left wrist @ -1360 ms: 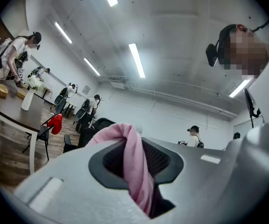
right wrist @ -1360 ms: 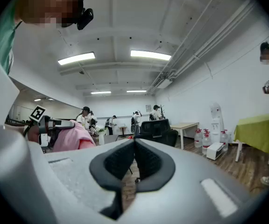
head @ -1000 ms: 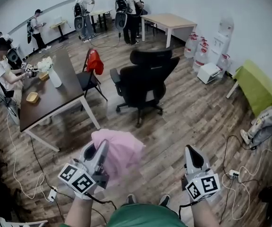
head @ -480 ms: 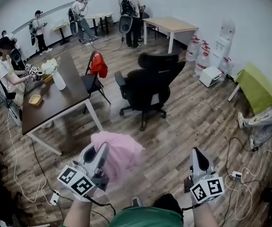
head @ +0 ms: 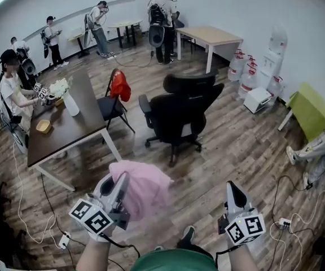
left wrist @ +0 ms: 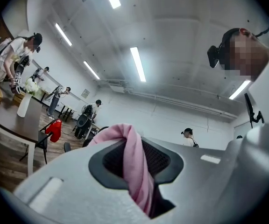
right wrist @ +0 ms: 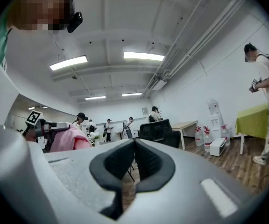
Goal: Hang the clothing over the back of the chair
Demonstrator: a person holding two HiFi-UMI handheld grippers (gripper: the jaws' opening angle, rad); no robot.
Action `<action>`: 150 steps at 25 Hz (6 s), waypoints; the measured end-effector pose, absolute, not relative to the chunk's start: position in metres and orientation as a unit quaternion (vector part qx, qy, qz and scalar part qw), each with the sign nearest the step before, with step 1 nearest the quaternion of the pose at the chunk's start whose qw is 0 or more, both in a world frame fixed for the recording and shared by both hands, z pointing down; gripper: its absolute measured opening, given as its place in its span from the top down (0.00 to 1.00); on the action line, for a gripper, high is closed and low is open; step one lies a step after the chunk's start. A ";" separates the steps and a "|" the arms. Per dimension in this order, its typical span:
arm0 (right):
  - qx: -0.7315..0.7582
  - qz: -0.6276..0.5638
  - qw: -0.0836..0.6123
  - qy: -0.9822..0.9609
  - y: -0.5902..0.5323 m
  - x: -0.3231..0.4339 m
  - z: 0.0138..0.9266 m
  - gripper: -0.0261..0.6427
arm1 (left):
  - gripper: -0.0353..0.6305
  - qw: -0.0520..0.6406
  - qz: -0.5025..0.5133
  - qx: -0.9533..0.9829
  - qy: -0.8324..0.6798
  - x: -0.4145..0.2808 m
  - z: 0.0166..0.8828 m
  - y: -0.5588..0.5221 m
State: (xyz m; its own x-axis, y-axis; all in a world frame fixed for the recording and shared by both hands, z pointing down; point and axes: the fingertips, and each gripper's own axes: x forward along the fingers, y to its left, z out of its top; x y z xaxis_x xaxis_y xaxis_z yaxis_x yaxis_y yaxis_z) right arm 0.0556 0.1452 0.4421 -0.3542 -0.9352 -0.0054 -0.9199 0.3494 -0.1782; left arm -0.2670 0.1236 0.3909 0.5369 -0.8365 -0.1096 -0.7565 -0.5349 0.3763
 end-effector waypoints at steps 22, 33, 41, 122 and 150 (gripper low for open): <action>-0.515 -0.077 0.072 0.851 -0.016 0.147 0.438 0.96 | 0.82 0.102 -0.164 0.829 -0.525 -0.189 0.357 0.008; -0.581 -0.087 0.064 0.807 -0.086 0.173 0.447 0.96 | 0.82 0.089 -0.195 0.833 -0.510 -0.217 0.327 -0.114; -0.621 -0.084 0.055 0.778 -0.140 0.153 0.445 0.96 | 0.82 0.071 -0.243 0.850 -0.463 -0.237 0.267 -0.237; -0.645 -0.135 0.025 0.752 -0.209 0.210 0.492 0.96 | 0.65 -0.020 0.142 0.845 -0.516 -0.032 0.387 -0.433; -0.619 -0.125 0.029 0.775 -0.206 0.186 0.482 0.96 | 0.68 0.177 0.040 0.873 -0.452 -0.073 0.464 -0.310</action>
State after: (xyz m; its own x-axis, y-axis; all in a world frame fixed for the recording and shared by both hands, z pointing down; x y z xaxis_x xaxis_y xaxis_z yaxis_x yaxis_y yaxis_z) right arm 0.1862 -0.2058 0.4816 -0.2328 -0.9663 0.1103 -0.9520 0.2032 -0.2290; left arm -0.0727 -0.3099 0.4645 0.5886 -0.7749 0.2303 -0.8034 -0.5291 0.2732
